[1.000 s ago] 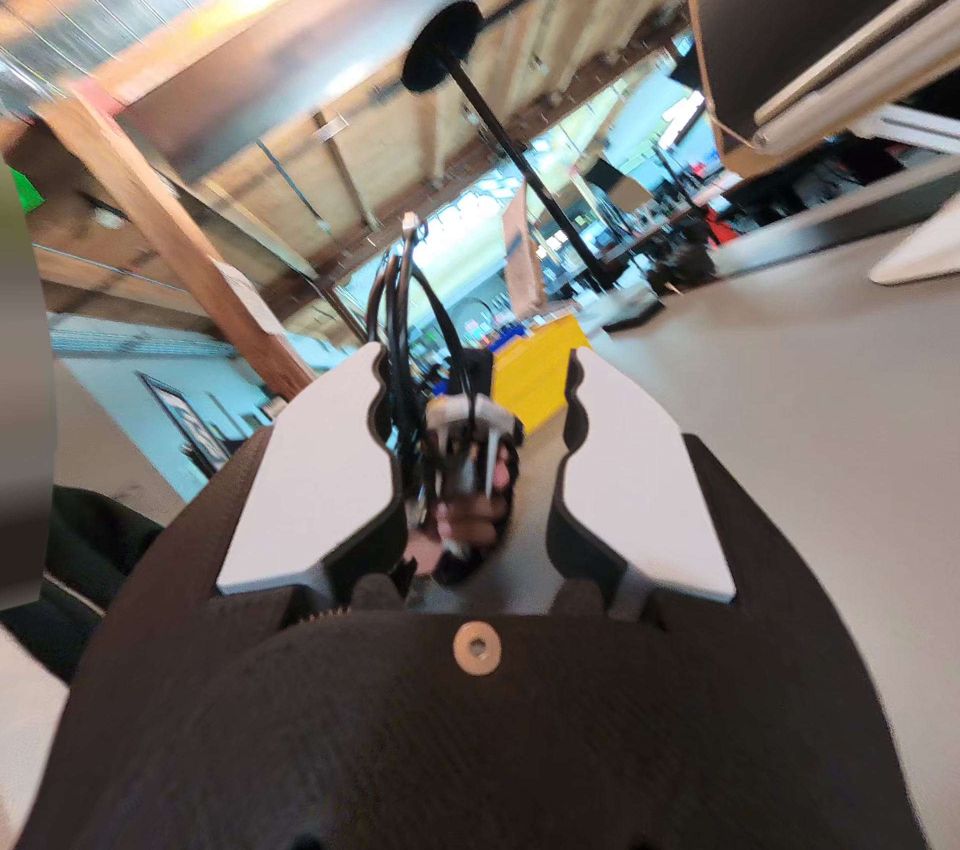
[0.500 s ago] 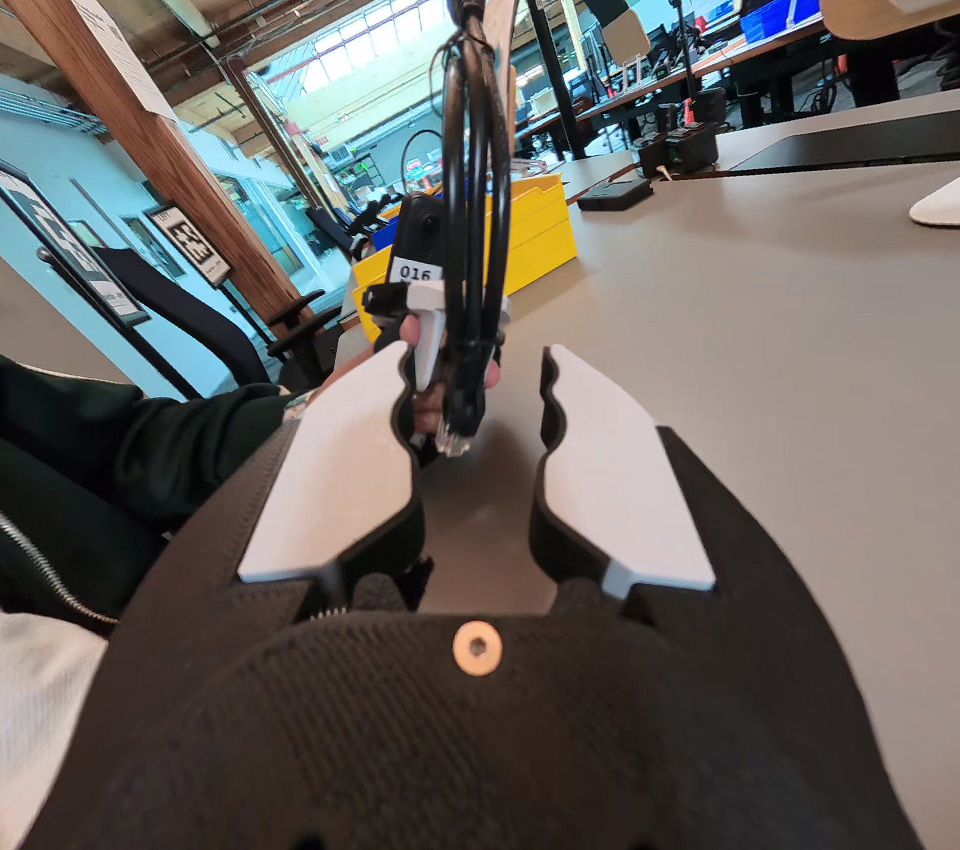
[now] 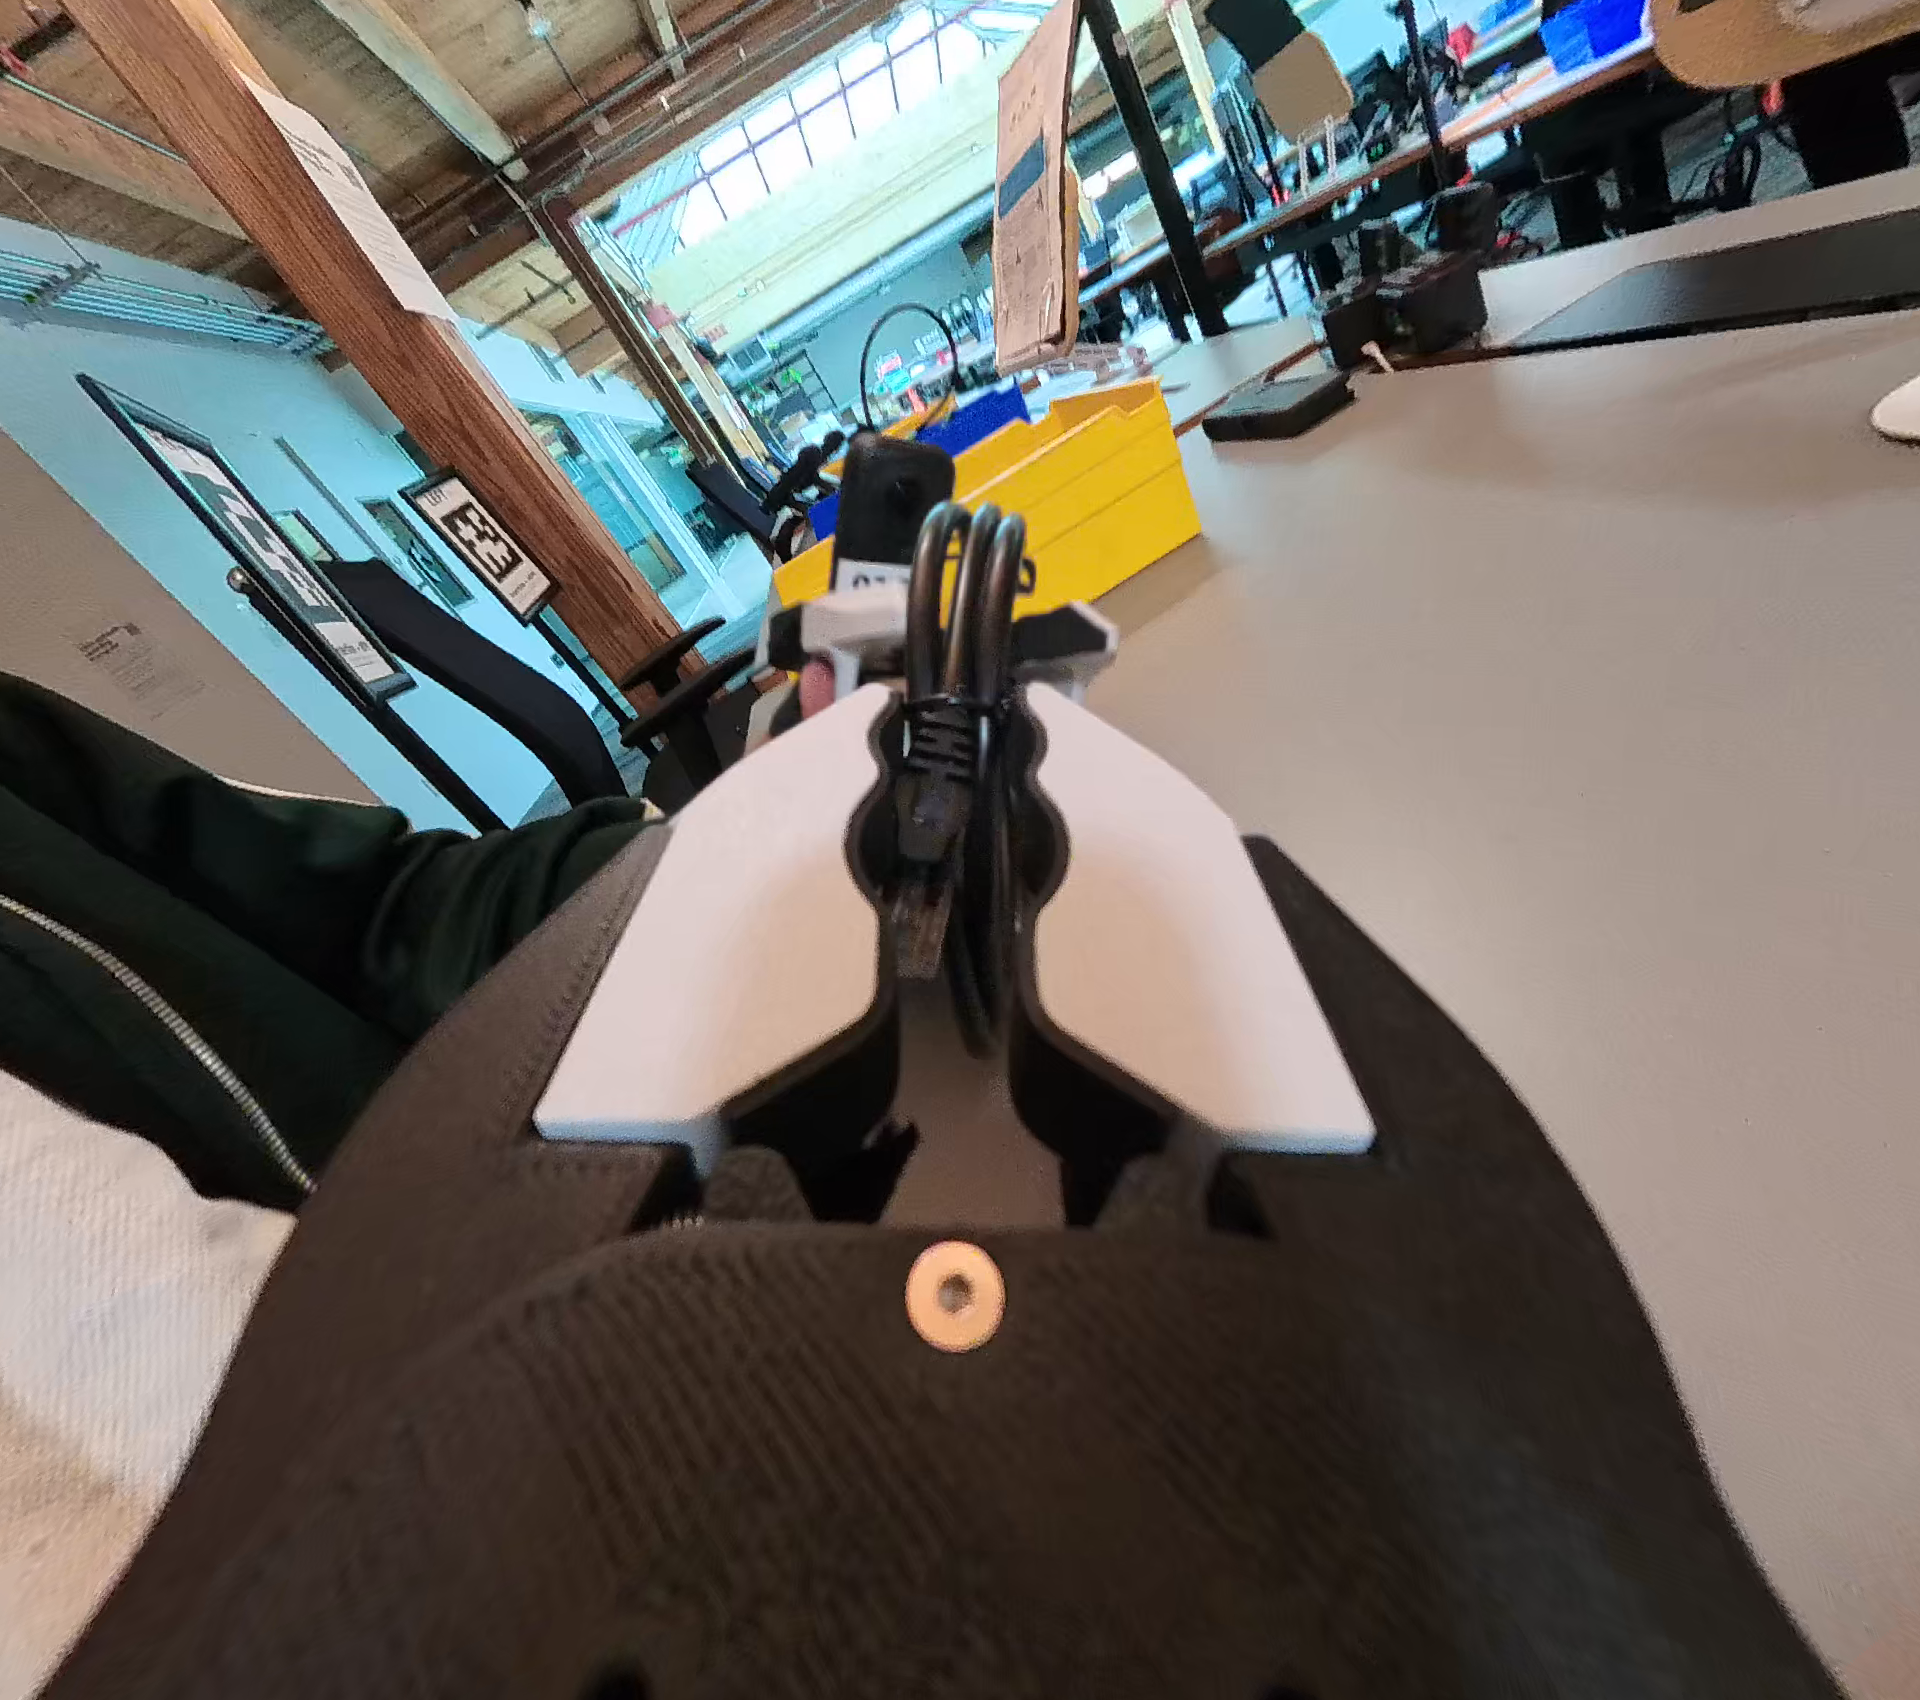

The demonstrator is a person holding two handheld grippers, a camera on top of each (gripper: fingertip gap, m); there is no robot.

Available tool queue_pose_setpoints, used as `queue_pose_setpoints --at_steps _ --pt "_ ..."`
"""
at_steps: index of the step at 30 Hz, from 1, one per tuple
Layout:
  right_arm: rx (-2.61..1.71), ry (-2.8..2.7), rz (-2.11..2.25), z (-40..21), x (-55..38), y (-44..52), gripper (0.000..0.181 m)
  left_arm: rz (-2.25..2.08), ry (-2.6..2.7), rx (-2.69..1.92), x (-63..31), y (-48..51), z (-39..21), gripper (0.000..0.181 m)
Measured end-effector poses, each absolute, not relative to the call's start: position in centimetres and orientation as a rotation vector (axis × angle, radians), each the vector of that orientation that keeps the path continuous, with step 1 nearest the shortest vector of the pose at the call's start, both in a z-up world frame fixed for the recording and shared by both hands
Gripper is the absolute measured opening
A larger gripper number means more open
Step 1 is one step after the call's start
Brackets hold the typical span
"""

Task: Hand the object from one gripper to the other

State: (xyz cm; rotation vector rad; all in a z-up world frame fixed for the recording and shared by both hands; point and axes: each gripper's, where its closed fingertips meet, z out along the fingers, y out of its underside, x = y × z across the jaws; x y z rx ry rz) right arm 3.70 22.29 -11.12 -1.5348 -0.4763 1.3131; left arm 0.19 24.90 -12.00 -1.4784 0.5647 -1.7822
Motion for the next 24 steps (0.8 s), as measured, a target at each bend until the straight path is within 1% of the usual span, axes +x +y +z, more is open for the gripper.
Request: queue_pose_setpoints --at_steps 1,4,9,11,12,15,19,22,24 --pt "-1.558 -0.489 1.304 -11.4 3.7 22.3 0.019 -1.762 0.556 -1.468 -0.1 25.2 -11.8 0.055" --pt "-1.552 -0.509 1.292 -11.2 3.8 22.3 0.019 -1.717 0.557 -1.481 -0.8 26.0 -11.9 0.057" --pt "-1.555 -0.511 1.28 -11.1 4.3 22.5 0.019 -1.624 0.516 -1.463 -2.6 27.8 -11.4 0.072" --pt "-1.553 -0.5 1.286 -11.0 4.7 22.6 0.018 -1.598 0.528 -1.436 -3.3 28.2 -10.9 0.074" --pt "-1.554 -0.495 1.29 -11.0 4.9 22.6 0.018 -1.576 0.554 -1.423 -3.5 28.1 -10.6 0.073" --pt "-1.585 -0.47 1.266 -11.2 5.6 23.0 0.018 -1.376 0.743 -1.427 -3.2 27.1 -10.6 0.052" --pt "-1.617 -0.44 1.265 -11.6 5.5 23.2 0.019 -0.783 0.999 -1.456 -2.4 27.1 -12.5 0.051" --pt "-1.649 -0.469 1.245 -12.1 4.5 22.9 0.019 -0.605 1.01 -1.441 -2.1 27.2 -12.8 0.048" --pt "-1.669 -0.506 1.214 -12.4 3.8 22.6 0.019 -0.539 1.046 -1.432 -2.1 27.1 -13.0 0.042"
